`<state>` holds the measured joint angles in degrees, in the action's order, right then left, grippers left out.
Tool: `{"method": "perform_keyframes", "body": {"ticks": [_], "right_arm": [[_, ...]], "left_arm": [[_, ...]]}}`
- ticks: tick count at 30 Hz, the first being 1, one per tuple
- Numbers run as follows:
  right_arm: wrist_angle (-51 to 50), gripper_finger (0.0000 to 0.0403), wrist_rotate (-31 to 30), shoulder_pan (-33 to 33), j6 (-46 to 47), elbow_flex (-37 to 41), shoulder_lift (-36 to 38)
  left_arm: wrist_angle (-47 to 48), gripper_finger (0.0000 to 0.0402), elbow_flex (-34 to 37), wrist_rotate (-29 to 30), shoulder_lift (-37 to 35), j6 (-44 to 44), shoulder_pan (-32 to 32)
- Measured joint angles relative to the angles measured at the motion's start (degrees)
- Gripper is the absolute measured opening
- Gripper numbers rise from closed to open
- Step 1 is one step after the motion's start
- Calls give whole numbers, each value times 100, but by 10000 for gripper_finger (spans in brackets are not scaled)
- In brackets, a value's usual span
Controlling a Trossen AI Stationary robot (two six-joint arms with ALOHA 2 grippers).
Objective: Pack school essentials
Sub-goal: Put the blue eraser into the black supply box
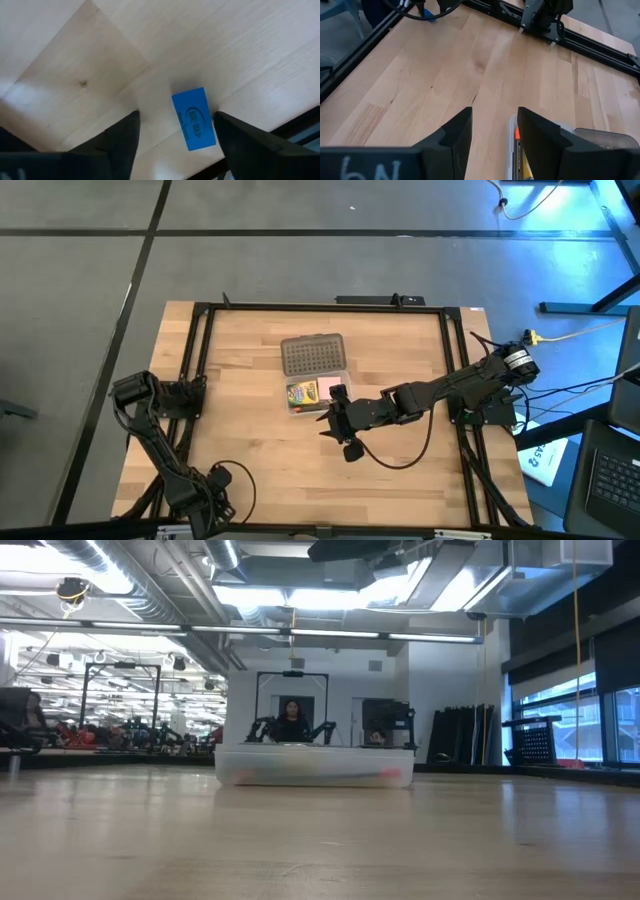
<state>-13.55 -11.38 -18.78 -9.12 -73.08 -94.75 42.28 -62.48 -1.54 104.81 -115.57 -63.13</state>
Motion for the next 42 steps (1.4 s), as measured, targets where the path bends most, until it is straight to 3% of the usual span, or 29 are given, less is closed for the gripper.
{"method": "perform_keyframes", "body": {"ticks": [22,33,42], "right_arm": [[-4,159,-2,0,-12,0,2],[-134,159,-2,1,-19,0,23],[-357,159,-7,-18,-4,-2,487]], "left_arm": [[-61,86,-7,11,0,-151,-4],[-54,70,-11,95,-4,-148,13],[-73,68,-11,181,-34,84,216]]}}
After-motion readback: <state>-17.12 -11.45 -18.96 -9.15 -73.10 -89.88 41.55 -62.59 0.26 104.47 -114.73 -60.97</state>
